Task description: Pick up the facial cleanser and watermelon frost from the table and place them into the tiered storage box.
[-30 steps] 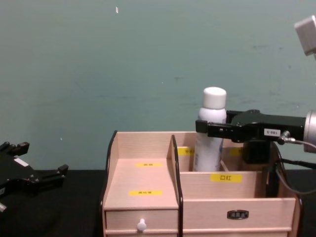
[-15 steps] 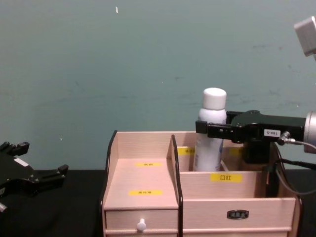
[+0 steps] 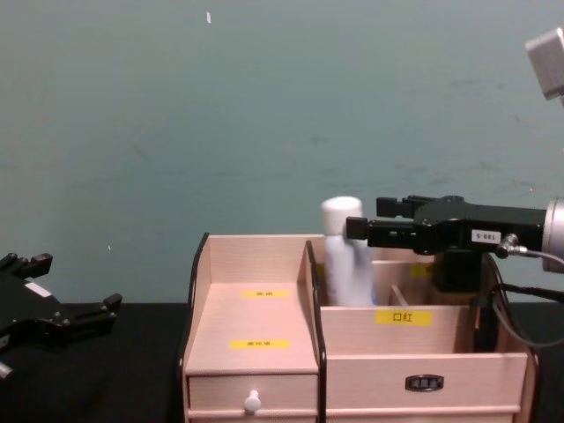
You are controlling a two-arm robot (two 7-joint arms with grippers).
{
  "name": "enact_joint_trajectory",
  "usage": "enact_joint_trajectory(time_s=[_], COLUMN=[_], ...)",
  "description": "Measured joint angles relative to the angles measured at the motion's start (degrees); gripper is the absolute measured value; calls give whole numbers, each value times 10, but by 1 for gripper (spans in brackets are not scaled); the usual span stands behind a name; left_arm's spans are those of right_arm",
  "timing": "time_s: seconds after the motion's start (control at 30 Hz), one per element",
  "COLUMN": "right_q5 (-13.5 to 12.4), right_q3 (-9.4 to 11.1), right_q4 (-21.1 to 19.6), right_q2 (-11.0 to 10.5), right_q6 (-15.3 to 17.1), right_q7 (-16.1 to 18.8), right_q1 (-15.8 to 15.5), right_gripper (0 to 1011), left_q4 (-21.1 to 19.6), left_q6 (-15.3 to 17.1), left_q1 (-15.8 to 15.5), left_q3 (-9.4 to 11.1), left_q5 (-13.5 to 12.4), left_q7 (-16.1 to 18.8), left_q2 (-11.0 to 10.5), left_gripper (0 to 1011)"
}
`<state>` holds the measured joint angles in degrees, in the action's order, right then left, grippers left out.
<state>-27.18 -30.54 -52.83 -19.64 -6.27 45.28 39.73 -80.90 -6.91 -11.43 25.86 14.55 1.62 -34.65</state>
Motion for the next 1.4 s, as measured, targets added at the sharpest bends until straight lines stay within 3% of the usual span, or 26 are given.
enact_joint_trajectory(time_s=[0.27, 1.23, 1.4], right_q5=[0, 0, 1], right_q3=[0, 0, 6], right_q4=[0, 0, -21], right_q2=[0, 0, -6], right_q6=[0, 0, 2], right_q7=[0, 0, -10], right_q1=[0, 0, -10], right_gripper=[1002, 1002, 1000], left_q4=[0, 0, 0], left_q6=[0, 0, 0], left_q1=[0, 0, 0], left_q3=[0, 0, 0], left_q5=[0, 0, 0], left_q7=[0, 0, 0], left_q2=[0, 0, 0], left_gripper=[1001, 1001, 1001])
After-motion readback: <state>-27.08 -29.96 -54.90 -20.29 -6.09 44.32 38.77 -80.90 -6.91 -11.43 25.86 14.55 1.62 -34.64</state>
